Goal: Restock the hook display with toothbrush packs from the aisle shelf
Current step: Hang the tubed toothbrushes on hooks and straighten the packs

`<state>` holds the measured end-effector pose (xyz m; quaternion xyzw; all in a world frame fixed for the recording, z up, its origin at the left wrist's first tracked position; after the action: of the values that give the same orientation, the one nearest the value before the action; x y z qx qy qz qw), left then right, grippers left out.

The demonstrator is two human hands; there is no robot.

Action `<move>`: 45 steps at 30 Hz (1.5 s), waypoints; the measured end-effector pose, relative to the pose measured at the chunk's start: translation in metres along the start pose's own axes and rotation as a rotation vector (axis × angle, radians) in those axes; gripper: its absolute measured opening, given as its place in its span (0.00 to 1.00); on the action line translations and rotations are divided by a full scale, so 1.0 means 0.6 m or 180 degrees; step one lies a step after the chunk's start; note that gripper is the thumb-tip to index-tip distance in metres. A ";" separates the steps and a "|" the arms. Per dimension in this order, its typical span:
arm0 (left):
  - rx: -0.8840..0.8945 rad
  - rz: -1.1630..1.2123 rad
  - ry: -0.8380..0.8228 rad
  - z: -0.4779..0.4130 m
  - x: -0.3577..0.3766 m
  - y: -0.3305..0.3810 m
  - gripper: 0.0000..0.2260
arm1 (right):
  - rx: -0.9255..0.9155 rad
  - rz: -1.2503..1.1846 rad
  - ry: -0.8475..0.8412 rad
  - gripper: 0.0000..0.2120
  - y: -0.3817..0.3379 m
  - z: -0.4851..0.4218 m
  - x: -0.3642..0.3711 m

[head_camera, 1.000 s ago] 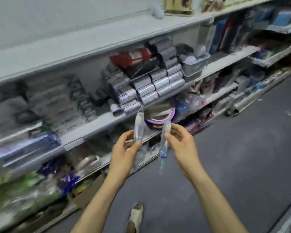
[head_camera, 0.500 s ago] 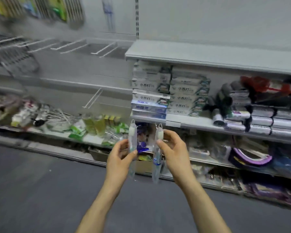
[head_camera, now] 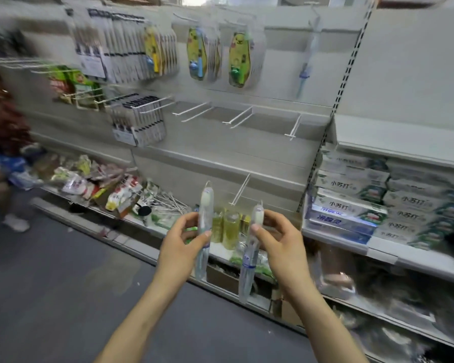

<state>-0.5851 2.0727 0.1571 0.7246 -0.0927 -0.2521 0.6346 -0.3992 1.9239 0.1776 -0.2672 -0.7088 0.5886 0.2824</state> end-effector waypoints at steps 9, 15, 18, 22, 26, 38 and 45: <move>0.0432 0.0142 -0.0073 -0.220 -0.052 0.077 0.13 | -0.0286 -0.0268 -0.0010 0.16 -0.048 -0.211 0.117; 0.0716 0.0247 -0.0172 -0.381 -0.009 0.166 0.11 | -0.0808 0.0027 0.0347 0.17 -0.125 -0.373 0.108; 0.0905 0.0255 -0.0264 -0.450 0.020 0.211 0.11 | -0.1050 0.0253 0.0535 0.16 -0.173 -0.432 0.096; 0.1068 0.0318 -0.0537 -0.519 0.064 0.261 0.11 | -0.1316 0.0541 0.0780 0.17 -0.224 -0.478 0.074; 0.1178 0.0428 -0.0709 -0.567 0.094 0.308 0.12 | -0.1470 0.0630 0.1235 0.17 -0.267 -0.500 0.041; 0.1396 0.0545 -0.1380 -0.622 0.168 0.405 0.12 | -0.2089 0.0985 0.2014 0.17 -0.367 -0.492 -0.004; 0.1222 0.0704 -0.1556 -0.639 0.189 0.415 0.12 | -0.2179 0.1100 0.2090 0.16 -0.395 -0.525 -0.011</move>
<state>-0.2567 2.3121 0.3954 0.7347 -0.3662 -0.3260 0.4690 -0.1801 2.0957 0.4569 -0.6290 -0.6804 0.2453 0.2851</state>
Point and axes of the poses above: each hand's wrist, its own z-axis away from the middle knuckle, its own x-axis out of the palm, y = z × x, the point moved 9 cm from there along -z, towards the middle knuckle, and after that the axes turned 10 degrees about -z, right-handed, at the moved point
